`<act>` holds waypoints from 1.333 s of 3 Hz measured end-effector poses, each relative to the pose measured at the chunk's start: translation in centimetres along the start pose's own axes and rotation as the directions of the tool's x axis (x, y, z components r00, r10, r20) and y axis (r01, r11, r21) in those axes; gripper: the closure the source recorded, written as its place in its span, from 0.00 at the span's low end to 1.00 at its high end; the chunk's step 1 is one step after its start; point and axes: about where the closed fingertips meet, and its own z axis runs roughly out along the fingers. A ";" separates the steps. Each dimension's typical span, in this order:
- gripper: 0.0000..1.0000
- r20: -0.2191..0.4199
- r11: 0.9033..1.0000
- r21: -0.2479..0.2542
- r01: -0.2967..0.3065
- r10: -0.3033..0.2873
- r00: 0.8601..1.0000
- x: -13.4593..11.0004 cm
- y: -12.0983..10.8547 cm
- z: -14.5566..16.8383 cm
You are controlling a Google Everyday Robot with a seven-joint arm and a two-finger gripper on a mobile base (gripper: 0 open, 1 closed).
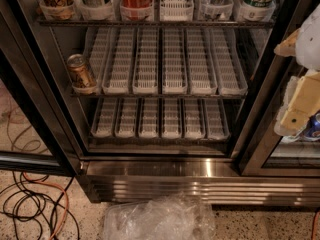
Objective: Pick orange can from middle shelf of fridge
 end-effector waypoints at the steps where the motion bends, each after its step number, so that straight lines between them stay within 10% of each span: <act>1: 0.15 0.000 1.000 0.000 0.000 0.000 1.000 0.0 0.0 0.0; 3: 0.00 0.091 1.000 -0.021 -0.011 0.013 0.996 -1.0 0.3 1.7; 4: 0.00 0.281 0.992 -0.123 -0.026 0.060 0.958 -4.2 1.2 8.2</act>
Offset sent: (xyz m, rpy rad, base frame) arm 0.0000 0.0000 0.0000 0.0000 0.0000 0.0000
